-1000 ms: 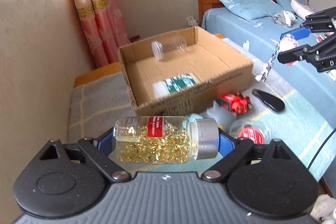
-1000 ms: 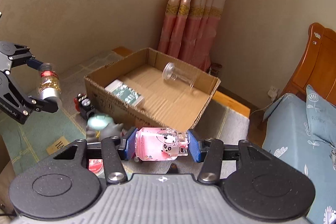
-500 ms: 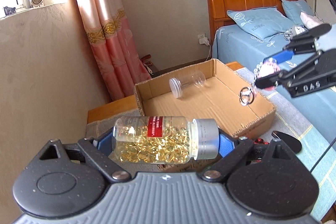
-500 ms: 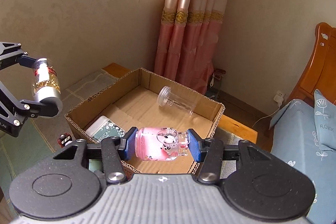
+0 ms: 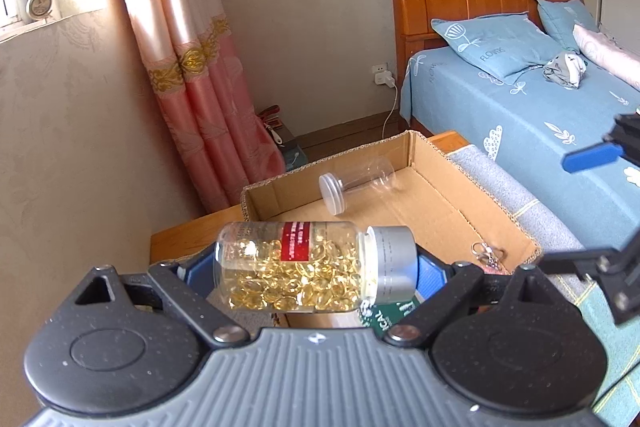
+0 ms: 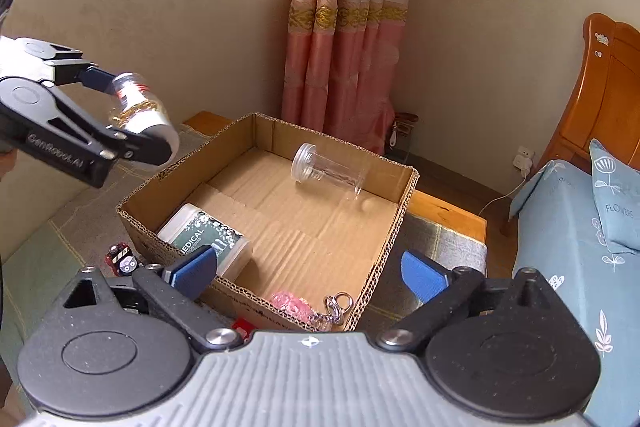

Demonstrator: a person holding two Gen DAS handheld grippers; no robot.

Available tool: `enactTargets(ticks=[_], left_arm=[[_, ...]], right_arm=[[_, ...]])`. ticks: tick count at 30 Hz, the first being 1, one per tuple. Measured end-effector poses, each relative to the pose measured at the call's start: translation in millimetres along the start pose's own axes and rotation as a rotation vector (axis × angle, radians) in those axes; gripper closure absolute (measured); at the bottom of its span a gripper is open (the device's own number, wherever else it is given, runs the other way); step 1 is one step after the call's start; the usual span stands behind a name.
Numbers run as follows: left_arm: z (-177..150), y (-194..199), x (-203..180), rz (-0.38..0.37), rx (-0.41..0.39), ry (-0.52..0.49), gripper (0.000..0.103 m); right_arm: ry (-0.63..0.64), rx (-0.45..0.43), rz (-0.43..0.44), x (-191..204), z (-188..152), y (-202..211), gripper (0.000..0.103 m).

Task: Organize rigid objects
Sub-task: 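Carry both items over the cardboard box and open both grippers to drop them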

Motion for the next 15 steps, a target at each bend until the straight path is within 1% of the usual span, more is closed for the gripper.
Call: enactTargets(ticks=[3, 5, 8, 10, 15], left_arm=[[10, -12, 0, -0.023, 0.02, 0.004, 0.01], [15, -21, 2, -0.045, 0.032, 0.017, 0.01], [23, -39, 3, -0.047, 0.058, 0.023, 0.01], [28, -49, 4, -0.048, 0.078, 0.022, 0.01], [42, -71, 7, -0.043, 0.097, 0.046, 0.01]], right_arm=[[-0.019, 0.013, 0.004, 0, -8, 6, 0.001], [-0.053, 0.016, 0.022, -2, -14, 9, 0.0], [-0.114, 0.019, 0.052, -5, -25, 13, 0.0], [-0.142, 0.027, 0.048, -5, -32, 17, 0.0], [-0.195, 0.012, 0.011, -4, -52, 30, 0.0]])
Point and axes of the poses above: each gripper's, at about its wrist camera, not at the fingertips, and y roughly against the way its jaws point, x to its left, z to its top, the point moved 2 cm from there along -y, roughly the way its jaws point, and after that the axes turned 10 degrees about x, right-handed, at the moved point
